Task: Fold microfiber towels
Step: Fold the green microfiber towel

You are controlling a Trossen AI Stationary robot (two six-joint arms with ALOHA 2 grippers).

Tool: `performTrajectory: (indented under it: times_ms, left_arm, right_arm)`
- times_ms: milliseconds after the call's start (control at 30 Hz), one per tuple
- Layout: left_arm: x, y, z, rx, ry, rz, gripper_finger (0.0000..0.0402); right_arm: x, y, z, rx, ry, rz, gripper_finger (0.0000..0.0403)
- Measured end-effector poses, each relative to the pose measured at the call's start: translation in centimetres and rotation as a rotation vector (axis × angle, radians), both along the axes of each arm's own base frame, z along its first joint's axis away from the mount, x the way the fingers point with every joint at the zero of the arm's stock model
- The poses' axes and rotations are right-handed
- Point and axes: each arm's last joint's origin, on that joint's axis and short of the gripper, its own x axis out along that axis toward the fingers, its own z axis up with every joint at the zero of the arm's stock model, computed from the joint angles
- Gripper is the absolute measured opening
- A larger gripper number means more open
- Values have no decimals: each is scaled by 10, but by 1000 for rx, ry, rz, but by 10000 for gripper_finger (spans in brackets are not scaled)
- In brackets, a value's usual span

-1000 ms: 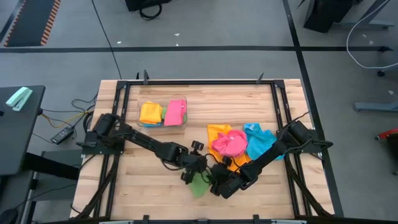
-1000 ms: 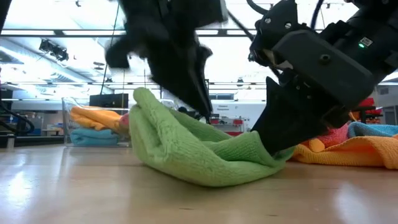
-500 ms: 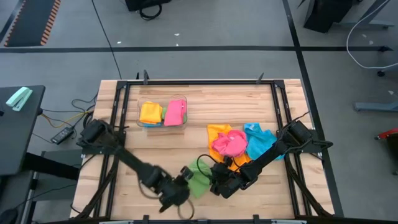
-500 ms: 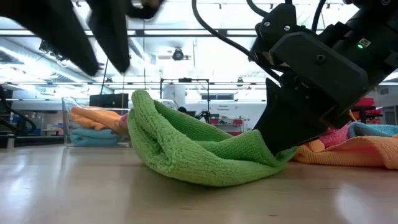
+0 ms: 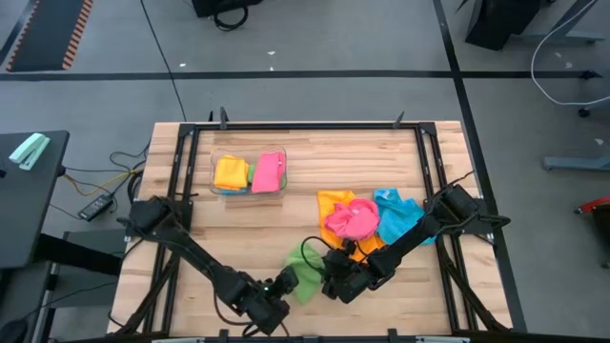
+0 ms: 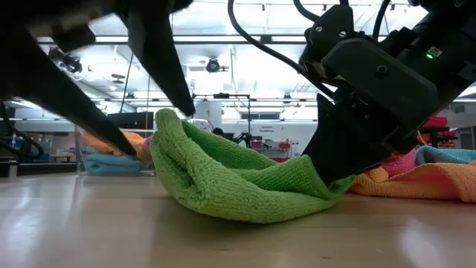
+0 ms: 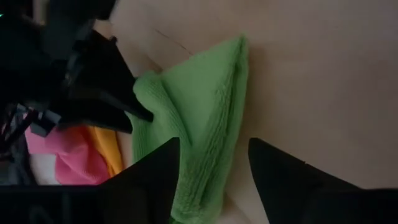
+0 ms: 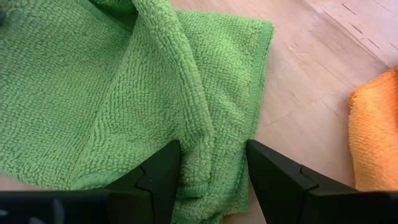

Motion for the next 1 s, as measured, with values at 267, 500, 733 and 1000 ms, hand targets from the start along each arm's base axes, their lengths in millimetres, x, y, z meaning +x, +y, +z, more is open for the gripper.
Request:
performTrajectory:
  times_ms: [267,500,733,1000]
  left_arm:
    - [4,-1,-24,195,16,-66,168]
    - [5,-1,-29,178,2,-16,126]
    - [16,18,-5,-108,-13,166,20]
    - [38,58,16,-423,17,362,36]
  right_arm:
    - [0,0,0,3,-2,-2,192]
    - [0,0,0,5,-4,-5,192]
    - [0,0,0,7,-5,-6,192]
    - [0,0,0,0,4,10,192]
